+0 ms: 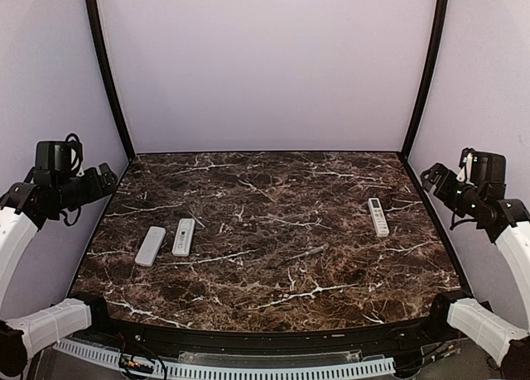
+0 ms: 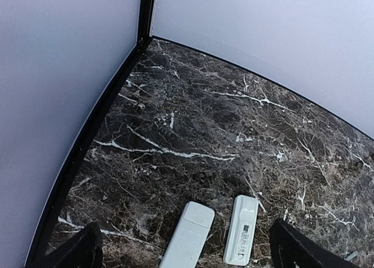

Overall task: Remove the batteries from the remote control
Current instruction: Pick up the remote control from the center of the board.

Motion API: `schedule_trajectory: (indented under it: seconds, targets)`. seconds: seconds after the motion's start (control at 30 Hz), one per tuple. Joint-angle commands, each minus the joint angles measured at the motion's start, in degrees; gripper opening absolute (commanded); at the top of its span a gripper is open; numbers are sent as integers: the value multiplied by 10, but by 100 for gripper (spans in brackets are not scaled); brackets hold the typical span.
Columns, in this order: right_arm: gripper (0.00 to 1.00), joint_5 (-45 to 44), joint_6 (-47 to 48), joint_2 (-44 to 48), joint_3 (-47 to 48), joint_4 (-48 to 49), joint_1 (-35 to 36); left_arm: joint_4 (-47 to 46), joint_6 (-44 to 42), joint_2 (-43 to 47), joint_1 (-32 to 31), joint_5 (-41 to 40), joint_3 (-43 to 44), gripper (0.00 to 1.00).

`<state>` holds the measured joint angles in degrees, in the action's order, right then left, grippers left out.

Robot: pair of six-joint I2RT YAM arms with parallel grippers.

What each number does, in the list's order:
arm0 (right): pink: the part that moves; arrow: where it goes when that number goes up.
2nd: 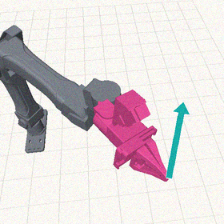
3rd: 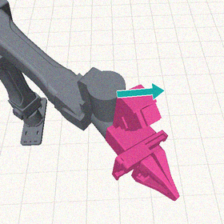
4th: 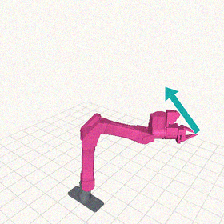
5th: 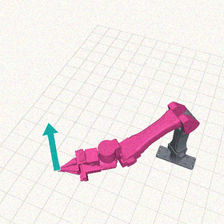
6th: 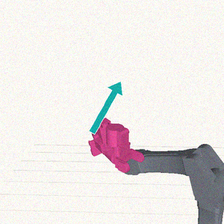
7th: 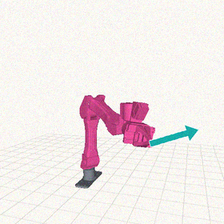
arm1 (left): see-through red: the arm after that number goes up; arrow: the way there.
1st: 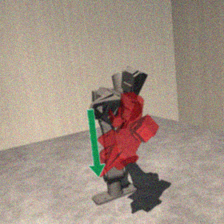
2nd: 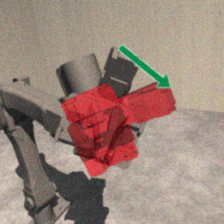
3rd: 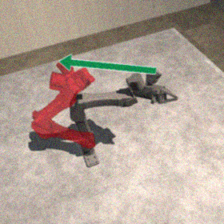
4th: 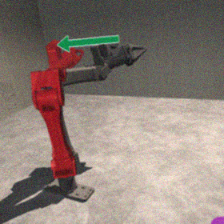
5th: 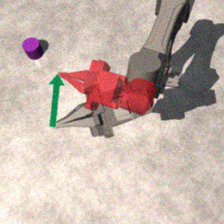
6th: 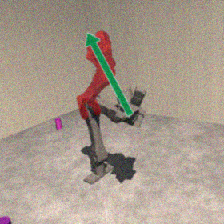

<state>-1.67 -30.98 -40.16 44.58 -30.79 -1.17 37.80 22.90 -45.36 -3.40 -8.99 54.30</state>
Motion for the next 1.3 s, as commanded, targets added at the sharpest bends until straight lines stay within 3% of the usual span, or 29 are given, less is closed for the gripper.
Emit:
schedule_trajectory:
  seconds: [0.0,0.33,0.5,0.67,1.0,1.17,1.27]
  targets:
    - [99,43,10,-6,25,-22,-1,37,8,5,-1,35,22,99]
    - [97,102,57,-38,51,-43,4,64,73,2,-1,79,80,99]
    - [93,22,62,-115,84,-121,66,1,114,14,-1,202,44,99]
    - [90,12,30,-201,84,-126,104,-18,123,19,-2,241,11,99]
    - [80,12,8,-346,61,-45,120,25,88,12,-23,294,-2,98]
    - [78,14,16,-411,64,8,124,11,92,25,-36,303,-31,98]
    - [72,11,23,-455,77,15,125,-5,101,39,-38,320,-43,98]
